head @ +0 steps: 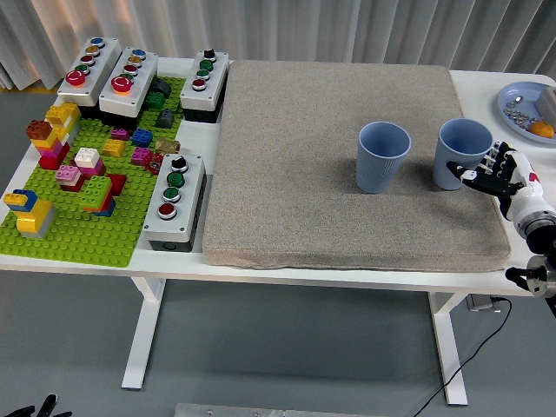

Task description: Pick cup pour cup place

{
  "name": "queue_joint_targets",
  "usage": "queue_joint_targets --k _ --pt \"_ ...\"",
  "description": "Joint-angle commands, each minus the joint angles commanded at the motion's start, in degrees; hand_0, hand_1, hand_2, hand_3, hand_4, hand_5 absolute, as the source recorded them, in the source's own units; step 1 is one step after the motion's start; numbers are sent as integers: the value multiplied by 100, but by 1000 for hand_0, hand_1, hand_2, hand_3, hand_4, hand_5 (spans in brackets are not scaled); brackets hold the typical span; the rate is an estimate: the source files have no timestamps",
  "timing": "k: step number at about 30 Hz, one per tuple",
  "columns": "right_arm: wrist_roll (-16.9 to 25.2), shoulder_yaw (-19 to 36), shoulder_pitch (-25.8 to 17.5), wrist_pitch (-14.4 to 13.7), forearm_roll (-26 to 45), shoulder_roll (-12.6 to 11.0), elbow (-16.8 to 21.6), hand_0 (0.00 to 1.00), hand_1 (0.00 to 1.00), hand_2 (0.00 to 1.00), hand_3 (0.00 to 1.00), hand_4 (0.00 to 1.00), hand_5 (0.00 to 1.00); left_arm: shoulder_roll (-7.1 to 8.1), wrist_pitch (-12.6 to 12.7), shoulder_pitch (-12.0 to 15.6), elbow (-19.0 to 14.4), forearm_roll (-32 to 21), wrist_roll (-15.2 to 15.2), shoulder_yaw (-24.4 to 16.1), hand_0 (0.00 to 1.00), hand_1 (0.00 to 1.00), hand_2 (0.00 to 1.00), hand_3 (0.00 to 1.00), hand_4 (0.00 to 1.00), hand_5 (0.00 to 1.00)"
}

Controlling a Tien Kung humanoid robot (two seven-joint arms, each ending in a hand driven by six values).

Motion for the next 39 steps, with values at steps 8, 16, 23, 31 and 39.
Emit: queue_joint_targets --k 8,16,23,31,39 --pt "-11 -27 -8 43 26 -4 -14 866 658 534 552 540 2 -2 -2 -4 0 1 0 7 719 659 734 654 483 982" --pt "-25 -4 0 195 -30 -12 -14 867 667 549 574 541 2 -4 0 -3 0 -3 -3 3 720 660 734 655 483 983" --pt "-1 -4 11 245 37 -13 -46 875 706 601 735 600 2 -8 5 -12 0 -18 -11 8 719 660 735 655 481 979" --pt "-58 71 19 297 -44 -31 -48 884 744 691 843 736 129 -10 7 -17 0 -12 -14 -5 720 660 734 654 482 980" --pt "-109 79 19 378 -93 -34 -44 890 759 731 864 769 155 -13 7 -20 0 -11 -16 -7 719 660 733 654 481 978"
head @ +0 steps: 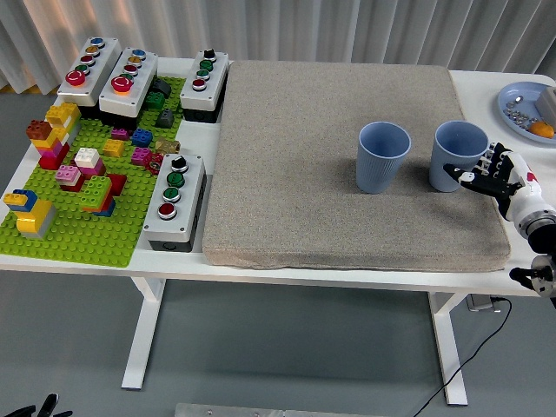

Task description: Pick cup pour cup place

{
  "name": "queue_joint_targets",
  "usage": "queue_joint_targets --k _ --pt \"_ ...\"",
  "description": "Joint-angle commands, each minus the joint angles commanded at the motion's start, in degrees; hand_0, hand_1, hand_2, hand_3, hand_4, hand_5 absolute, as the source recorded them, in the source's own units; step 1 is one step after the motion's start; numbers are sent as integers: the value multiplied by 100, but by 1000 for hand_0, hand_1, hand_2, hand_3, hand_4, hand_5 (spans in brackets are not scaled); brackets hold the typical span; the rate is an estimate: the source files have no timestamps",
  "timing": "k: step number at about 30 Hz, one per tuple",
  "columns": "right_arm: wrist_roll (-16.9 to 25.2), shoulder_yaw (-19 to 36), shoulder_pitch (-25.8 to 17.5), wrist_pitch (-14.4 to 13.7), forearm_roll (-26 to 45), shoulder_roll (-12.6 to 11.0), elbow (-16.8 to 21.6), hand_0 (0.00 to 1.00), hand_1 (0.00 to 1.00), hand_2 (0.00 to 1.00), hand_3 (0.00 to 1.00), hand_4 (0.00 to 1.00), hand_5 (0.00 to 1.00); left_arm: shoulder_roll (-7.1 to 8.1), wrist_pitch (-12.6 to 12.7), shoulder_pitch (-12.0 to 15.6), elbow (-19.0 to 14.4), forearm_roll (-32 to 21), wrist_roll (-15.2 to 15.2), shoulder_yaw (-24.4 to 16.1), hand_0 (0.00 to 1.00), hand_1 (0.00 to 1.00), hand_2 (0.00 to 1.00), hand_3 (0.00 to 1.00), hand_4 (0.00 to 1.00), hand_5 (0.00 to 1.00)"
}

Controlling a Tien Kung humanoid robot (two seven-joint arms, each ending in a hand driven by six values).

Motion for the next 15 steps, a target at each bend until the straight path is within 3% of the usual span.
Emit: queue_joint_targets --k 15 --pt "-132 27 0 202 -107 1 -22 902 800 805 898 788 174 0 2 10 0 12 6 -12 720 660 732 653 486 981"
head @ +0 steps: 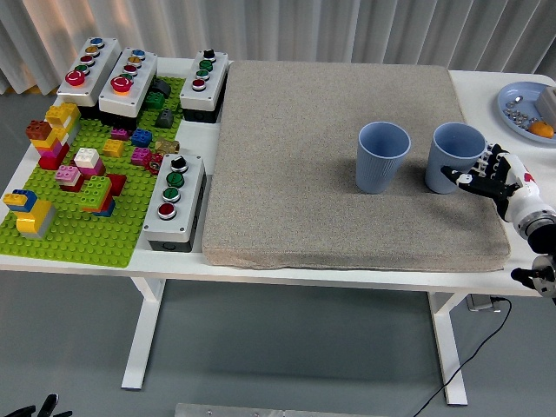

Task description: Pick cup pour cup place

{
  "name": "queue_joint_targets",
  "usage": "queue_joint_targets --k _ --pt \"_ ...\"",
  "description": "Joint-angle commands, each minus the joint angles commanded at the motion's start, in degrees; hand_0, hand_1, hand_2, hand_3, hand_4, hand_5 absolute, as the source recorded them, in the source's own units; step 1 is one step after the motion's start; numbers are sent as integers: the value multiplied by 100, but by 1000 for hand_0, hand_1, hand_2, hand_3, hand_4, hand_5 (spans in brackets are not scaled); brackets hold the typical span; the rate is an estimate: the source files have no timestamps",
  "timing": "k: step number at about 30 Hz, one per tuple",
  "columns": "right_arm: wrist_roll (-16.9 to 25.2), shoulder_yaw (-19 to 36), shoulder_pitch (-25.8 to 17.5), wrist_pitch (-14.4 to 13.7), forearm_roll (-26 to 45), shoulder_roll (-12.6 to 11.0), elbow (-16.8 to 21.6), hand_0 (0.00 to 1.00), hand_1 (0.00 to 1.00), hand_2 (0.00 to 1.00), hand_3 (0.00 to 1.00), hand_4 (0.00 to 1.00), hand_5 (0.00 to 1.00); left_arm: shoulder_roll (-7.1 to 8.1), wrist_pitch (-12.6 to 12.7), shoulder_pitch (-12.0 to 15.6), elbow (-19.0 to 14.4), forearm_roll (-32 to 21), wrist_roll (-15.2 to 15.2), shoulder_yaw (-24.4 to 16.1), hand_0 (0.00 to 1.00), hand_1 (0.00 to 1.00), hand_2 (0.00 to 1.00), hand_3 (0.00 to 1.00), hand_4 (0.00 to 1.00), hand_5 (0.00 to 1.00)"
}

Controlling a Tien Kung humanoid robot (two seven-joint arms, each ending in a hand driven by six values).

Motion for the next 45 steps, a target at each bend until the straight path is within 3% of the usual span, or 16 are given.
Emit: queue_joint_targets --k 11,12,45 --pt "-51 10 -16 66 -39 0 -3 906 813 819 904 790 179 2 -1 18 0 5 2 9 720 660 733 652 488 980" --pt "-56 11 -17 76 -39 0 -3 911 847 910 927 799 192 2 -1 20 0 5 2 9 720 660 732 652 489 977" --pt "-109 65 8 85 -103 -43 80 915 854 921 927 833 239 -4 -1 10 0 -8 -1 8 721 659 732 652 492 975"
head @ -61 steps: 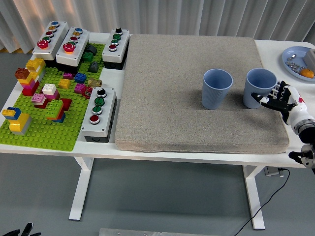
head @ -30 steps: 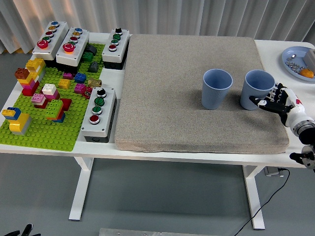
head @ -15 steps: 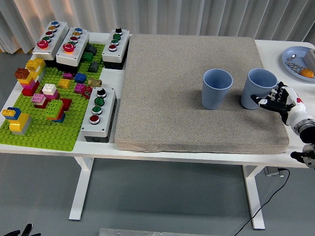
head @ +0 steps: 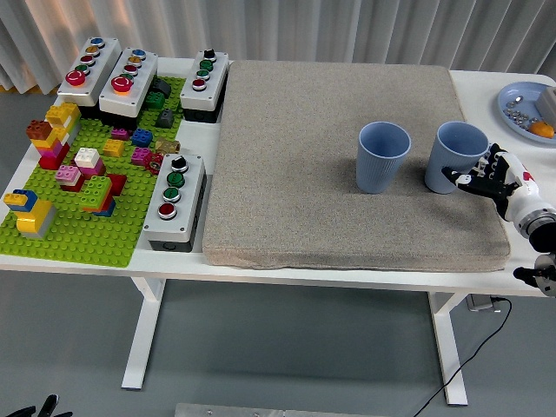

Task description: Pick cup pour cup place

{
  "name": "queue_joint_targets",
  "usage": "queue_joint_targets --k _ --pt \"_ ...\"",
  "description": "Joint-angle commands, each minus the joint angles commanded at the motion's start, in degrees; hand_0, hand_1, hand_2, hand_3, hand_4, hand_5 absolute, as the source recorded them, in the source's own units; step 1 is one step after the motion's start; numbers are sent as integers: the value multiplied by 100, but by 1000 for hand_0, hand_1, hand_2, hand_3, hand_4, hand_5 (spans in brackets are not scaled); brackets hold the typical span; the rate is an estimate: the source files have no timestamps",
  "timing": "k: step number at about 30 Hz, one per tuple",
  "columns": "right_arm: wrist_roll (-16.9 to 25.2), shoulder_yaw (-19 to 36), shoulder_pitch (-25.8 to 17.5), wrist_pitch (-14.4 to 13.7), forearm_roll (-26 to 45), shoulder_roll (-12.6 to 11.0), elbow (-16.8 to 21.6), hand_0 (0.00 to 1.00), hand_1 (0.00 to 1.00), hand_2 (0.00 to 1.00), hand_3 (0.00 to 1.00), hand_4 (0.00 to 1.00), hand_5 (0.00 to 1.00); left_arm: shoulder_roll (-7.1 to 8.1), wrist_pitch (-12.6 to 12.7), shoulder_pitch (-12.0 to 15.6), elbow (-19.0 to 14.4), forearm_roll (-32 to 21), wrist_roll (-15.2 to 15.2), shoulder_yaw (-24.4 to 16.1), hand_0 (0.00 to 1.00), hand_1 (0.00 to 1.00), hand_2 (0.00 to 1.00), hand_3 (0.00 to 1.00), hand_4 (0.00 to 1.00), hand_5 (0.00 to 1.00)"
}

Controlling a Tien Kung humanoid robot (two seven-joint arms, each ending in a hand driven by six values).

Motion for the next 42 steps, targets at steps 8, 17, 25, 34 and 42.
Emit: queue_joint_targets --k 8,17,25,34,42 --pt "-43 -29 -11 19 -21 -41 65 917 854 922 930 832 241 2 -3 -6 0 -1 2 5 721 659 733 652 492 975" --pt "-81 -75 -56 31 -20 -108 161 917 857 934 929 835 246 8 -3 7 0 -1 2 3 721 660 732 652 492 976" --pt "-105 -55 -112 39 -21 -165 219 916 856 935 929 834 248 10 -3 15 0 10 6 -5 721 659 733 652 492 978" --pt "-132 12 -315 37 -10 -365 440 916 856 935 928 835 249 18 1 45 0 4 4 -12 721 660 733 652 491 978" --pt "-164 116 -518 34 30 -489 652 916 856 937 928 832 247 32 1 55 0 15 5 -35 721 659 734 652 491 978"
